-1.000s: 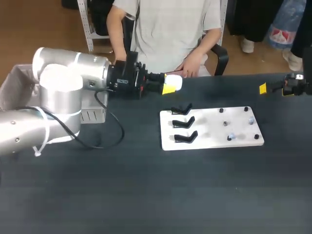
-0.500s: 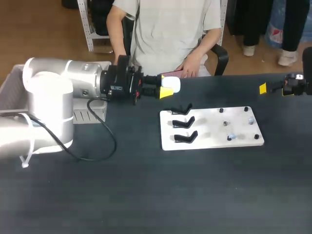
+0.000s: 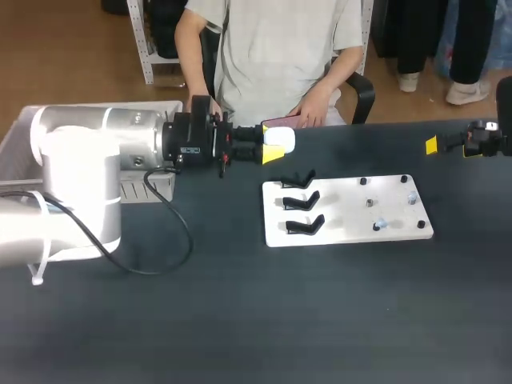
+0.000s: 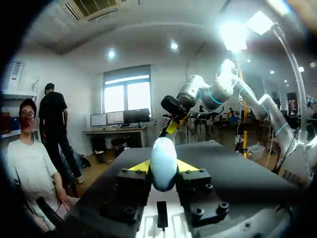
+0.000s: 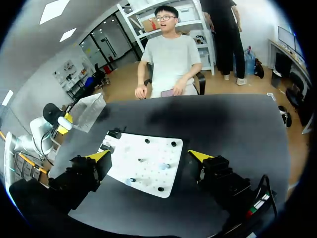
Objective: Pick up each earbud case from the left stands, insert the matching earbuds, close the lid, and place the case in the box.
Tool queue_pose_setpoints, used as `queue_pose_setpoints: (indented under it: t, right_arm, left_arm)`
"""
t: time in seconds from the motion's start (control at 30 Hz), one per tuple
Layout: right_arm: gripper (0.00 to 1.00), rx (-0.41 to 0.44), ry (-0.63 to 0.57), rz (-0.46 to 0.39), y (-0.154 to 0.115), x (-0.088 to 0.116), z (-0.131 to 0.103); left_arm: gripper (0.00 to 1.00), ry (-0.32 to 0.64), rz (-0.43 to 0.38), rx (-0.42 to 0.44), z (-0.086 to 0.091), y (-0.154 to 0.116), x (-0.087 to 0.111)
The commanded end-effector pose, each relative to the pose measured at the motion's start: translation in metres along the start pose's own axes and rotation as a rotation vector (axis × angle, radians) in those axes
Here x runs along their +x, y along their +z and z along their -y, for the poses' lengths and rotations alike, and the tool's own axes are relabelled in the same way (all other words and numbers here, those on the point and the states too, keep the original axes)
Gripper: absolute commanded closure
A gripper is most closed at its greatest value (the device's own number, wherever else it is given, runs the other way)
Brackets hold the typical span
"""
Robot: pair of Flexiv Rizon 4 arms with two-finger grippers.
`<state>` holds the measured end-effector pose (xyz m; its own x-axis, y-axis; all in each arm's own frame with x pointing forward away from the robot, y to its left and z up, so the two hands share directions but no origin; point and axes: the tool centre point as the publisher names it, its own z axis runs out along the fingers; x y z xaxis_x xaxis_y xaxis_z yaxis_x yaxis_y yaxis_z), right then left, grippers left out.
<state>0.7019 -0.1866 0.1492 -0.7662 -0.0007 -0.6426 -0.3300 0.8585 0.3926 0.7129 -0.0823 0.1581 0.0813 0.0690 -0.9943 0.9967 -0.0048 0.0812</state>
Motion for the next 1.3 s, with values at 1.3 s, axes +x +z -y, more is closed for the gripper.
queue_pose_setpoints:
  t: [1.3]
  right_arm:
    - [0.0,-0.129,-0.158,-0.1,0.039,0.024,-0.15]
  left_arm:
    - [1.0,0.002,0.044,0.105,0.036,0.009,0.015]
